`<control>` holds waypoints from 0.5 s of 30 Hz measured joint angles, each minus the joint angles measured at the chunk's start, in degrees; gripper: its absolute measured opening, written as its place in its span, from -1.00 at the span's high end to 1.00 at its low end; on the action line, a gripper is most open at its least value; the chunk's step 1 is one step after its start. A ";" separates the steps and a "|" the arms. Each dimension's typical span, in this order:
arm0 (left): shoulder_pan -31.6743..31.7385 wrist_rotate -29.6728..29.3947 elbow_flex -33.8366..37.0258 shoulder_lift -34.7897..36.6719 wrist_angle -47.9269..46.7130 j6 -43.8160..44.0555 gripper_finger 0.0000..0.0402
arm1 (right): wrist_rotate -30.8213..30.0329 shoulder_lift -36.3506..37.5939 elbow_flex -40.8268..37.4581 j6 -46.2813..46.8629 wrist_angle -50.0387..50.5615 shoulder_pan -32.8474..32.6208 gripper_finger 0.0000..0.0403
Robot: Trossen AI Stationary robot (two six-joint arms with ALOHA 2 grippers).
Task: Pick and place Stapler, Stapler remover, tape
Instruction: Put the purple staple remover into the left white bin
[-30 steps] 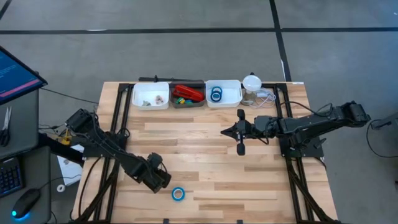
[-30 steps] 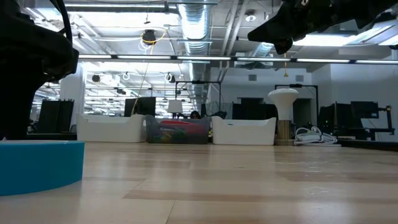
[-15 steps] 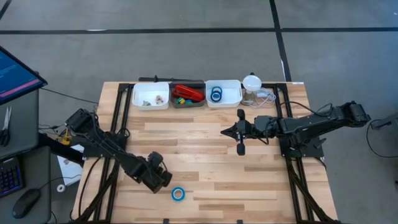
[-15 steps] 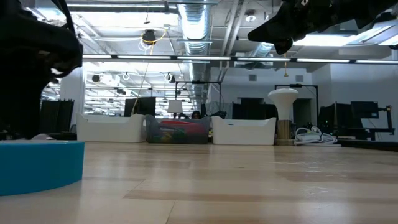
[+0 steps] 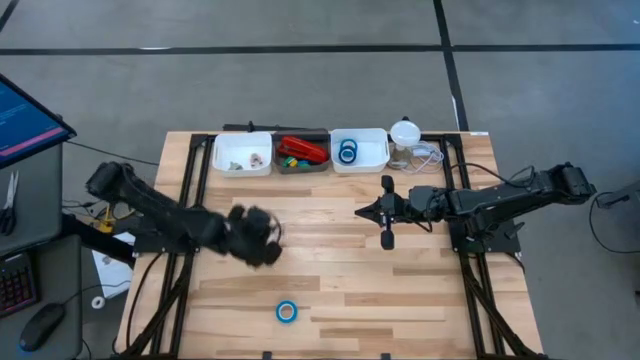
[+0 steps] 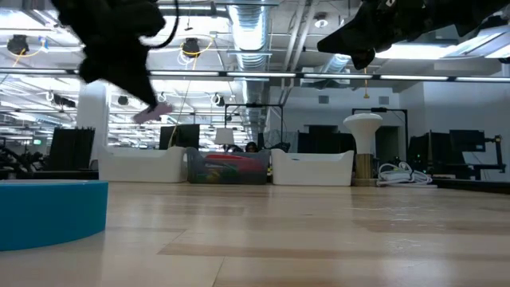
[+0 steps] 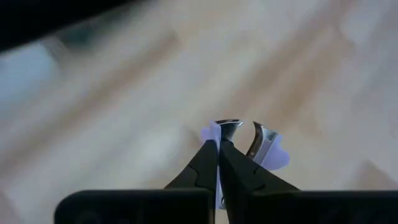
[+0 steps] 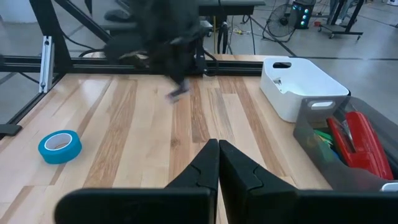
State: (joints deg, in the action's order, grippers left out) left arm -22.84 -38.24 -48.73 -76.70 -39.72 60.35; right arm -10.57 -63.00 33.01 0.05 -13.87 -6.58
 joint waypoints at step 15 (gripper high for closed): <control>33.68 -5.90 -0.02 16.43 -0.55 -36.47 1.00 | 0.00 0.00 0.00 1.66 0.09 -0.06 1.00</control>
State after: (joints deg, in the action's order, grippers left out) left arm 10.84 -44.14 -48.75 -60.27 -40.27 23.88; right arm -10.57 -63.00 33.01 1.72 -13.78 -6.63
